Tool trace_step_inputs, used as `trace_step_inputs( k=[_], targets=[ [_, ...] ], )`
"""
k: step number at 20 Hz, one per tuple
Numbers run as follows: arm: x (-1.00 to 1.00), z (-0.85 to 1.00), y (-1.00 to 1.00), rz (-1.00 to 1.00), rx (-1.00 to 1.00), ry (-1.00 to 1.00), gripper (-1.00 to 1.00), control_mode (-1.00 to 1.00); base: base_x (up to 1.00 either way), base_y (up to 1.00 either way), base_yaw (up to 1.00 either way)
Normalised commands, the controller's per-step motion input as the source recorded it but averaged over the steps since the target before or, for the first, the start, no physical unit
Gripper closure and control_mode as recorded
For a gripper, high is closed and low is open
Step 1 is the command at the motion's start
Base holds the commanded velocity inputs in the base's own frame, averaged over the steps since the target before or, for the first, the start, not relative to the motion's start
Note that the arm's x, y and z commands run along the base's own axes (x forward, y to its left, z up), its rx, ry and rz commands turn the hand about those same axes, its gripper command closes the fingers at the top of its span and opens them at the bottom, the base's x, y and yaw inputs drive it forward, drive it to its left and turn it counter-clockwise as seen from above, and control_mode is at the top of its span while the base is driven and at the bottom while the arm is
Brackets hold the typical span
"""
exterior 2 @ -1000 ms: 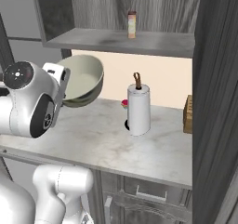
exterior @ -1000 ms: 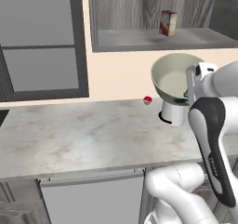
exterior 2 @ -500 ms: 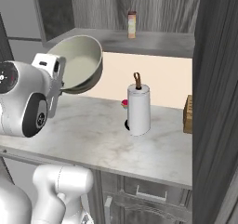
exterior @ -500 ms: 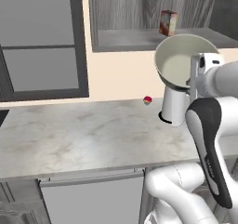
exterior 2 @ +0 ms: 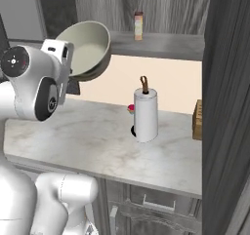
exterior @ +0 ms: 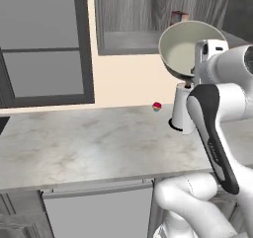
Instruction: Pick the mug and place it in the sink. Pick the bowl and place it in the open cabinet and then close the cabinet.
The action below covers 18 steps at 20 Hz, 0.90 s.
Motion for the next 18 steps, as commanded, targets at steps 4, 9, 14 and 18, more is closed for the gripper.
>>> trace_step_inputs(
  k=[4, 9, 14, 18],
  targets=[
    [0.62, 0.39, 0.01, 0.01, 0.0, 0.0, 1.0, -1.0, 0.0, 0.0, 0.0],
    [0.52, 0.38, 0.08, 0.0, 0.0, 0.0, 1.0, -1.0, 0.0, 0.0, 0.0],
    [0.66, 0.12, 0.32, 0.0, 0.0, 0.0, 1.0, -1.0, 0.0, 0.0, 0.0],
    [0.68, 0.09, 0.36, 0.0, 0.0, 0.0, 1.0, -1.0, 0.0, 0.0, 0.0]
  ],
)
